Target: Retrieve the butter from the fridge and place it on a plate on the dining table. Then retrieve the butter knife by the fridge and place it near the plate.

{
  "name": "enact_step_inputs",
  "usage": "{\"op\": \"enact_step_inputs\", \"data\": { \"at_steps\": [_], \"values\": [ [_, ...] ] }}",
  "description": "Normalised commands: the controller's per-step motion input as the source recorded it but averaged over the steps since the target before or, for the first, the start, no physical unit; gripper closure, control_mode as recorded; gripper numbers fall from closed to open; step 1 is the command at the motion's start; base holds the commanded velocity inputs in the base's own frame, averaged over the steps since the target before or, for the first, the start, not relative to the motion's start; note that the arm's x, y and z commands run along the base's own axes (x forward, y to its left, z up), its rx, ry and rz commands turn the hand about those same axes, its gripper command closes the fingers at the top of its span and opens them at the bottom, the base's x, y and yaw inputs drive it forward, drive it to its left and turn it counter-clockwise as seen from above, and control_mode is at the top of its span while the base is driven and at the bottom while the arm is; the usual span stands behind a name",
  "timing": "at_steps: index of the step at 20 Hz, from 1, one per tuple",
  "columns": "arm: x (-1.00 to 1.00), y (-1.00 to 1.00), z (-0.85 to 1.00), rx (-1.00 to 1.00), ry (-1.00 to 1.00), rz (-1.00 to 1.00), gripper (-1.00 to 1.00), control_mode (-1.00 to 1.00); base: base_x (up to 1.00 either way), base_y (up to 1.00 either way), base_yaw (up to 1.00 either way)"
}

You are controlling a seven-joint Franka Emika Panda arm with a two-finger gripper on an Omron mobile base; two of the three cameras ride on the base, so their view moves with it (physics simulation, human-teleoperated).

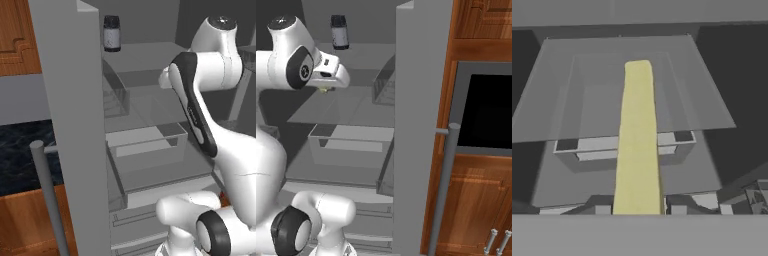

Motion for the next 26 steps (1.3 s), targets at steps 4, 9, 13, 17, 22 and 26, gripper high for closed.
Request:
{"op": "enact_step_inputs", "data": {
  "at_steps": [4,9,13,17,22,26],
  "values": [
    [-1.00,-0.09,-0.93,-0.06,0.13,0.00,1.00,-1.00,0.00,0.00,0.00],
    [-1.00,-0.11,-1.00,-0.07,0.18,0.00,1.00,-1.00,0.00,0.00,0.00],
    [-0.75,-0.09,-0.70,0.00,0.05,-0.04,1.00,-1.00,0.00,0.00,0.00],
    [-0.03,0.02,-0.09,0.00,0.00,0.00,1.00,-1.00,0.00,0.00,0.00],
    [0.00,0.00,0.00,0.00,0.00,0.00,1.00,-1.00,0.00,0.00,0.00],
    [-0.25,0.00,-0.03,0.00,0.00,0.00,1.00,-1.00,0.00,0.00,0.00]
  ]
}}
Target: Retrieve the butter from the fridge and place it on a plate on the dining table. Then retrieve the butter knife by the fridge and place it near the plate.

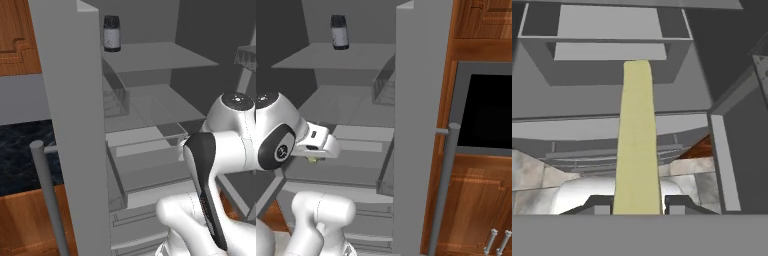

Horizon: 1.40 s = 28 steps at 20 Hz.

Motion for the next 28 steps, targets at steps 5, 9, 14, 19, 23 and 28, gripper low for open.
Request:
{"op": "enact_step_inputs", "data": {
  "at_steps": [5,9,14,19,23,28],
  "values": [
    [0.00,0.00,0.00,0.00,0.00,0.00,1.00,1.00,-0.86,0.00,0.00],
    [0.00,0.00,0.00,0.00,0.00,0.00,1.00,1.00,-1.00,0.08,0.00],
    [0.00,0.00,0.00,0.00,0.00,0.00,1.00,1.00,-0.79,0.20,0.00],
    [0.00,0.00,0.00,0.00,0.00,0.00,1.00,1.00,-0.61,0.31,-0.03],
    [0.00,0.00,0.00,0.00,0.00,0.00,1.00,1.00,-0.45,0.36,-0.21],
    [0.00,0.00,0.00,0.00,0.00,0.00,1.00,1.00,-0.30,0.14,-0.37]
  ]
}}
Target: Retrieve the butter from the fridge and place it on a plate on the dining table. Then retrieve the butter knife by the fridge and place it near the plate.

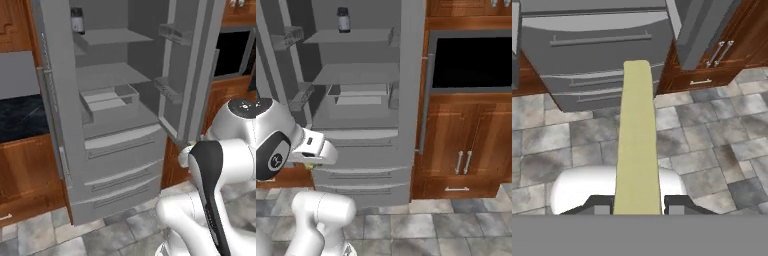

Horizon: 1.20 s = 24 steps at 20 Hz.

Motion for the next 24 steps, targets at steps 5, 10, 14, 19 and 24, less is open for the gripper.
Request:
{"op": "enact_step_inputs", "data": {
  "at_steps": [5,10,14,19,24],
  "values": [
    [0.00,0.00,0.00,0.00,0.00,0.00,1.00,1.00,0.00,0.03,-0.63],
    [0.00,0.00,0.00,0.00,0.00,0.00,1.00,1.00,0.00,0.07,-0.89],
    [0.00,0.00,0.00,0.00,0.00,0.00,1.00,1.00,0.00,0.00,-1.00],
    [0.00,0.00,0.00,0.00,0.00,0.00,1.00,1.00,0.00,0.00,-1.00],
    [0.00,0.00,0.00,0.00,0.00,0.00,1.00,1.00,0.13,0.02,-0.99]
  ]
}}
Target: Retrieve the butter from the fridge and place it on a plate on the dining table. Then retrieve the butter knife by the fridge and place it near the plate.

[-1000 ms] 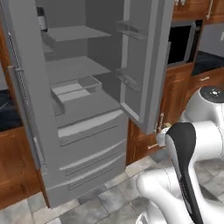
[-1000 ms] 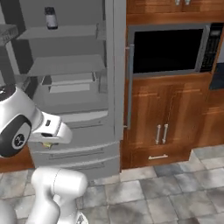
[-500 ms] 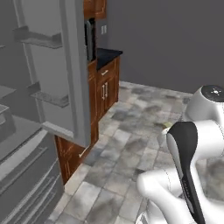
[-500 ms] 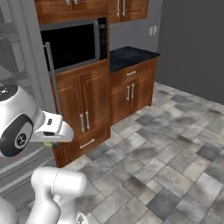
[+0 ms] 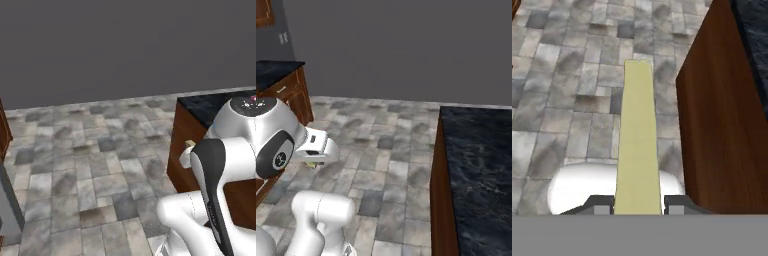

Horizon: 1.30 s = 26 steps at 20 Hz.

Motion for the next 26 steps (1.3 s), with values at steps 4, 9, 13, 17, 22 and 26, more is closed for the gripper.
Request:
{"op": "enact_step_inputs", "data": {
  "at_steps": [4,9,13,17,22,26],
  "values": [
    [0.00,0.00,0.00,0.00,0.00,0.00,1.00,1.00,0.49,0.26,-0.84],
    [0.00,0.00,0.00,0.00,0.00,0.00,1.00,1.00,0.71,0.40,-0.50],
    [0.00,0.00,0.00,0.00,0.00,0.00,1.00,1.00,0.98,0.04,-0.06],
    [0.00,0.00,0.00,0.00,0.00,0.00,1.00,1.00,1.00,0.23,0.07],
    [0.00,0.00,0.00,0.00,0.00,0.00,1.00,1.00,1.00,0.22,0.07],
    [0.00,0.00,0.00,0.00,0.00,0.00,1.00,1.00,1.00,0.28,-0.05]
  ]
}}
